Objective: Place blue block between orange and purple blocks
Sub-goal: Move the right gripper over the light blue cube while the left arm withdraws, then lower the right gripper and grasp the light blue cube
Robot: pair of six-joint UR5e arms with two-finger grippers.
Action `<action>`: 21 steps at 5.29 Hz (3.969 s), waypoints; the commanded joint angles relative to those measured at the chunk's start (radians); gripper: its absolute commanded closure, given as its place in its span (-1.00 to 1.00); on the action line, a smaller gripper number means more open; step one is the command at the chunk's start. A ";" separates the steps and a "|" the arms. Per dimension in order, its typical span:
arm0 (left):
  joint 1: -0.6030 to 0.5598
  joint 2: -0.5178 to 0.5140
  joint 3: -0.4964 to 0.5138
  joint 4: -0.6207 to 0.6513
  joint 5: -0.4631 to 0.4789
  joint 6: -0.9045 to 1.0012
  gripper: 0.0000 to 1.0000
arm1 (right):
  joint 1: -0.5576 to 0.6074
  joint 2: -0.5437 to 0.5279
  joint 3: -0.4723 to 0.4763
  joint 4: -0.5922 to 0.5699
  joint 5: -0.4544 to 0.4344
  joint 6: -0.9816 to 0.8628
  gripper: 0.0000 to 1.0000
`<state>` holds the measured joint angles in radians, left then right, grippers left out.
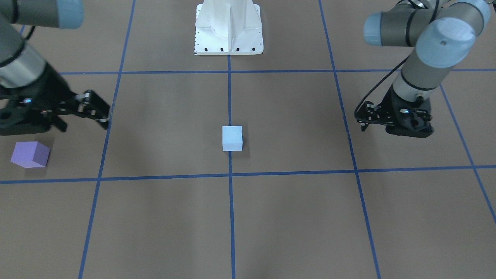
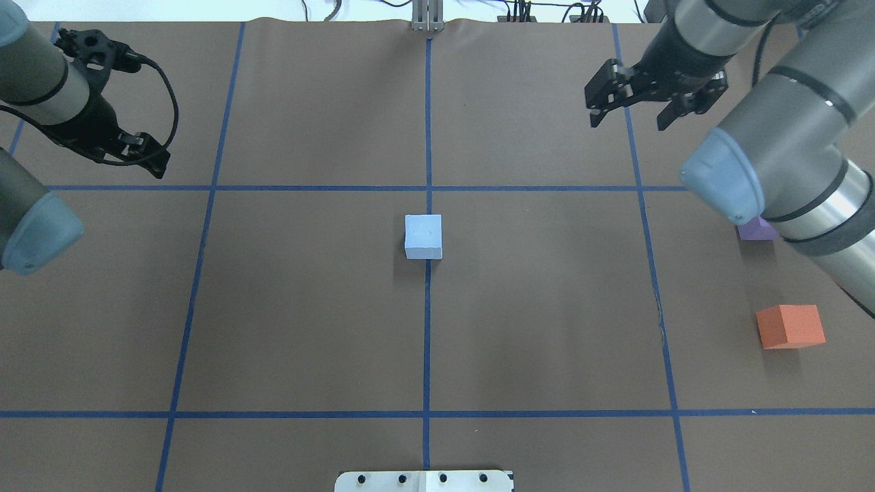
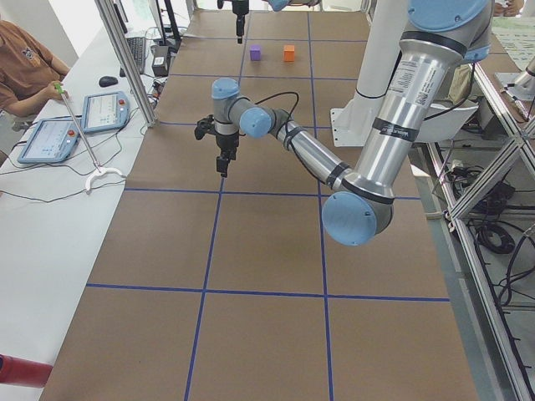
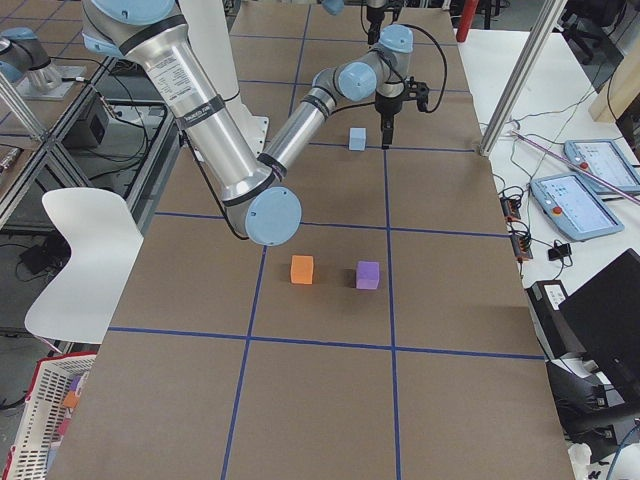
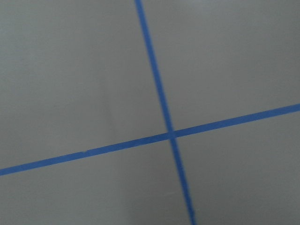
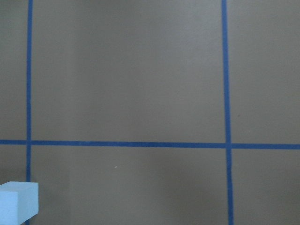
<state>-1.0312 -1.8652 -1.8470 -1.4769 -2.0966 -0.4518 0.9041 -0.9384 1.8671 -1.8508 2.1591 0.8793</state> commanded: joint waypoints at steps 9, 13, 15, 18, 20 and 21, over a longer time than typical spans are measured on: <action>-0.075 0.090 0.009 -0.008 -0.005 0.144 -1.00 | -0.361 0.329 -0.562 0.261 -0.252 0.133 -1.00; -0.073 0.090 0.015 -0.008 -0.003 0.144 -1.00 | -0.370 0.329 -0.623 0.329 -0.257 0.144 -0.96; -0.073 0.090 0.020 -0.008 -0.003 0.144 -1.00 | -0.370 0.331 -0.641 0.347 -0.266 0.156 -0.60; -0.073 0.084 0.019 -0.008 -0.003 0.139 -1.00 | -0.334 0.349 -0.572 0.314 -0.253 0.167 1.00; -0.073 0.081 0.019 -0.006 -0.003 0.137 -1.00 | -0.291 0.323 -0.313 -0.027 -0.233 0.165 1.00; -0.073 0.080 0.017 -0.006 -0.005 0.134 -1.00 | -0.245 0.188 -0.105 -0.113 -0.217 0.141 1.00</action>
<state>-1.1045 -1.7843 -1.8290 -1.4834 -2.1007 -0.3154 0.6201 -0.6519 1.5844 -1.8624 1.9273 1.0375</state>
